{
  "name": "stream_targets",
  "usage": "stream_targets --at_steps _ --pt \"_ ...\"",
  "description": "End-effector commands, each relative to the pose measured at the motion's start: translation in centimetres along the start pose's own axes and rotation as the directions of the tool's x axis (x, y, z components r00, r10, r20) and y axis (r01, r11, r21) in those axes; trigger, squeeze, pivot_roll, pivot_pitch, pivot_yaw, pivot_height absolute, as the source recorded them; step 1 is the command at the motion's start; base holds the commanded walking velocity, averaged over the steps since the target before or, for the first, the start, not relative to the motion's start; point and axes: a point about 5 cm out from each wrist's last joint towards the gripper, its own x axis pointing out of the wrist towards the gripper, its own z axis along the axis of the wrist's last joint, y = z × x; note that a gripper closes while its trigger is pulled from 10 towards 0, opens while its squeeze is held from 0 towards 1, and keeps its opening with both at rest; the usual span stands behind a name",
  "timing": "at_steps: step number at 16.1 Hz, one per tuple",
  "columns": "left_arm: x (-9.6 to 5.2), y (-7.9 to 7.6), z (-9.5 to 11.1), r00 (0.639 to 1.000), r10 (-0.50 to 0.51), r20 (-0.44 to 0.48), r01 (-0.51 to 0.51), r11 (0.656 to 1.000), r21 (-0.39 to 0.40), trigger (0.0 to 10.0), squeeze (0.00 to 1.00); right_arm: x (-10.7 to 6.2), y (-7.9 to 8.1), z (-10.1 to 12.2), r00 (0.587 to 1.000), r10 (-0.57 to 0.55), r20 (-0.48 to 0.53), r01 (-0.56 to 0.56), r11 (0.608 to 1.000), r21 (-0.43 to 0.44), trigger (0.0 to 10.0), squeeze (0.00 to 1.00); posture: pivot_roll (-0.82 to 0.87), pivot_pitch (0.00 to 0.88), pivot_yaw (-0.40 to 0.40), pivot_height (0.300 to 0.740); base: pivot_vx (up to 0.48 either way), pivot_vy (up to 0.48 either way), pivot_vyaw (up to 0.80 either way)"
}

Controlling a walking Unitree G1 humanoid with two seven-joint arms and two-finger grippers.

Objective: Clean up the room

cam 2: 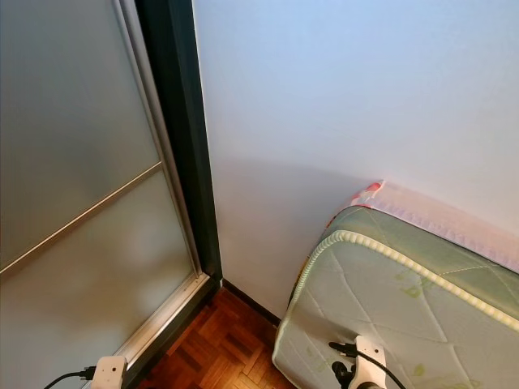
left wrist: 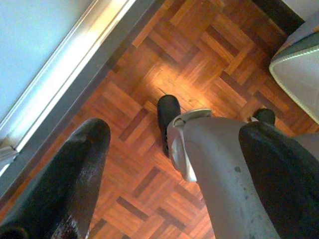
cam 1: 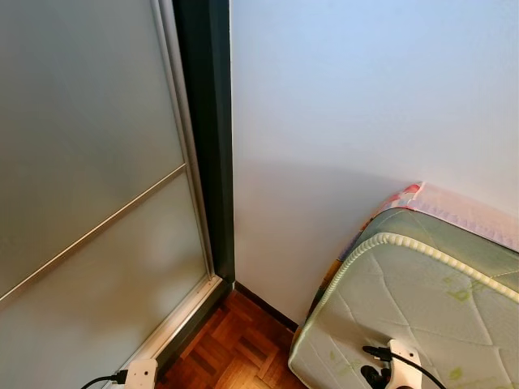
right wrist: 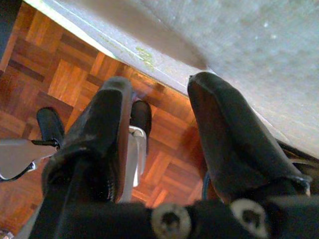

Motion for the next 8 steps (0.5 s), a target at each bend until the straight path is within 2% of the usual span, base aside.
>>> stream_targets --at_steps 1,8 --pt "-0.13 0.19 -0.37 1.0 -0.008 -0.012 0.008 1.0 0.015 10.0 0.0 0.06 0.01 0.61 0.999 -0.002 0.032 0.001 1.0 0.02 10.0 0.0 0.18 0.07 -0.068 0.74 0.0 0.0 0.0" --pt "-0.38 0.24 -1.24 0.999 -0.021 -0.026 0.022 1.0 0.012 10.0 0.0 -0.05 -0.21 0.22 1.0 -0.005 0.023 0.004 0.999 0.035 10.0 0.0 0.18 0.078 -0.076 0.74 0.0 0.0 0.0"
